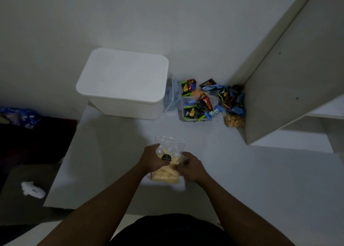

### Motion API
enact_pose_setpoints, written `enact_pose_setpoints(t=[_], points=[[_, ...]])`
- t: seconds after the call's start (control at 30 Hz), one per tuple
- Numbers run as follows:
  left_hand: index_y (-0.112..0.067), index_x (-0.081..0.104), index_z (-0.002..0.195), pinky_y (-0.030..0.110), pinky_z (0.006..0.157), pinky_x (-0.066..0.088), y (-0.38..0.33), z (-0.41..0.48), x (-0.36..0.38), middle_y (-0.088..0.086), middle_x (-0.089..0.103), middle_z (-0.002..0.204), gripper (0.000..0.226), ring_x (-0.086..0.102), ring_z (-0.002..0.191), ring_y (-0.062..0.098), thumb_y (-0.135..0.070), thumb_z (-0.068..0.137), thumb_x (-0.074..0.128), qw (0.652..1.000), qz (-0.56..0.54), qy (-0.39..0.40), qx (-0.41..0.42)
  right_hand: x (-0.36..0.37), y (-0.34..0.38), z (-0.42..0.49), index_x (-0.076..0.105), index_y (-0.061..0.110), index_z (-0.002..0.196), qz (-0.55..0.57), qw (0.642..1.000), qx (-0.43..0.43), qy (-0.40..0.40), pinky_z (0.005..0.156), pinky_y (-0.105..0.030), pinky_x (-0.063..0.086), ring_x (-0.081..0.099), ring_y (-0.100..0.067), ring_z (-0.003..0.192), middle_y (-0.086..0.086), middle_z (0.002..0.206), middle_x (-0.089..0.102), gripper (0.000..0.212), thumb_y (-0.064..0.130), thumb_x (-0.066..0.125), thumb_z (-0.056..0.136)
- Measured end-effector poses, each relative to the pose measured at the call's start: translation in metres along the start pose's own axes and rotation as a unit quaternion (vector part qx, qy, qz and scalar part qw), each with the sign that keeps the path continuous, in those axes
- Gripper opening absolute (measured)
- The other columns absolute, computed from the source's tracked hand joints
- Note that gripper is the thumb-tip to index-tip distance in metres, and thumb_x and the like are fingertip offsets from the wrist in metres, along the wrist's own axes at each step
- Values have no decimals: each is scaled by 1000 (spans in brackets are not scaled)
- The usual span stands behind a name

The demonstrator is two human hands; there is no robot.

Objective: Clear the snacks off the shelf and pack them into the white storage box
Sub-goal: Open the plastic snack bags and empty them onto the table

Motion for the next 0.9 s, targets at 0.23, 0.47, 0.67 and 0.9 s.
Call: enact_pose_setpoints(t=[0.23, 0.47, 0.67, 0.9], points=[[-3, 49, 138, 33, 112, 29, -71, 22, -15, 20, 47, 141, 77, 40, 135, 32, -30, 74, 84, 995, 5, -49, 89, -67, 23, 26, 48, 20, 141, 33, 994, 7, -99, 87, -50, 57, 67, -32, 98, -10, 113, 64, 73, 41, 78, 79], [-4, 65, 120, 15, 80, 36, -160, 57, -25, 7, 62, 113, 40, 57, 107, 17, -13, 82, 75, 984, -12, -52, 168, -140, 48, 49, 46, 18, 142, 83, 979, 1, -184, 84, -50, 58, 69, -28, 90, -9, 97, 67, 67, 40, 73, 84], [-15, 61, 126, 25, 85, 43, -215, 94, -22, 1, 58, 123, 43, 56, 105, 11, -23, 85, 71, 979, 10, -37, 202, -178, 34, 78, 53, 11, 135, 124, 967, 24, -222, 77, -50, 58, 67, -25, 77, -7, 82, 67, 55, 30, 72, 87], [-11, 67, 115, 38, 82, 57, -252, 161, -17, 0, 67, 103, 25, 66, 86, 18, -14, 92, 57, 973, 56, -3, 222, -212, 35, 120, 58, 7, 131, 133, 963, 35, -230, 79, -30, 46, 60, -20, 92, -9, 100, 66, 37, 23, 58, 98]])
Point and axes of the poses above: each hand's wrist, its own z-axis towards the middle knuckle, its own x-axis out of the palm, y = z × x, the point moved 1 cm from there along z, towards the middle knuckle
